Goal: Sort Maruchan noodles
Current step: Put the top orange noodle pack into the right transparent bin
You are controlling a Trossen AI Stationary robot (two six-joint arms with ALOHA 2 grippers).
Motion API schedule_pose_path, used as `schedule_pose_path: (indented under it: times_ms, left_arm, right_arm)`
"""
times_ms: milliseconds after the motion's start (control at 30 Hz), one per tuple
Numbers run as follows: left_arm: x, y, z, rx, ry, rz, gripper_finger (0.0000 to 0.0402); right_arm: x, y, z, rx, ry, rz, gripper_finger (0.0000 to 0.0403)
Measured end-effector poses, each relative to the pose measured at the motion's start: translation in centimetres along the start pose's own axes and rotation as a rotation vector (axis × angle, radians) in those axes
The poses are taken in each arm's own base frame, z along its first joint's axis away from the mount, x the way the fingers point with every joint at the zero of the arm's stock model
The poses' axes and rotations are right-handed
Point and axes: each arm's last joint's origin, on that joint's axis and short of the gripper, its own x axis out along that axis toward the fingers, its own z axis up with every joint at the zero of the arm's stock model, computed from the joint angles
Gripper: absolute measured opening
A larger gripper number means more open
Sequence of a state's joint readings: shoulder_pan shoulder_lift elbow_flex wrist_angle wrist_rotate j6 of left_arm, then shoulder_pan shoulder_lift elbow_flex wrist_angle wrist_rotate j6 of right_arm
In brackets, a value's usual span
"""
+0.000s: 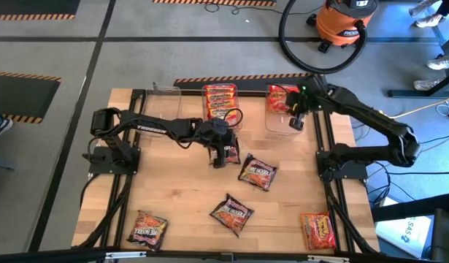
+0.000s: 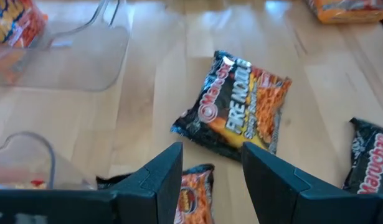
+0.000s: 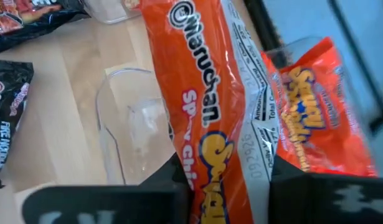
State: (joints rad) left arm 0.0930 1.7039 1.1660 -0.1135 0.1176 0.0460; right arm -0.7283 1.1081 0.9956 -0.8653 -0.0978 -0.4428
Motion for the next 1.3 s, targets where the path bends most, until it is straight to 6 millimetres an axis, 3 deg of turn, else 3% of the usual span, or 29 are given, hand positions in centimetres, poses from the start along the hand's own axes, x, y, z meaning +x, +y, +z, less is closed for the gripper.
schedule_pose_path:
  times_ms: [167,500,833,1300]
  left_arm:
    - [0.0,-0.3,0.5,0.024,-0.048,-0.005,0.0158]
    - [0.0,-0.3,0.7,0.026,-0.070,-0.004,0.0158]
    - [0.1,-1.6,0.7,0.059,-0.069,-0.031,0.0158]
    - [0.2,-2.1,0.7,0.086,-0.068,-0.042,0.0158]
  right_arm:
    - [1.5,-1.3,-1.0,0.077,0.014,0.007,0.0062]
    - [5.9,-1.7,-1.5,0.094,0.111,0.056,0.0064]
    - [9.7,-2.3,-1.6,0.107,0.193,0.081,0.0064]
    - [11.8,-2.5,-1.8,0.106,0.240,0.075,0.0075]
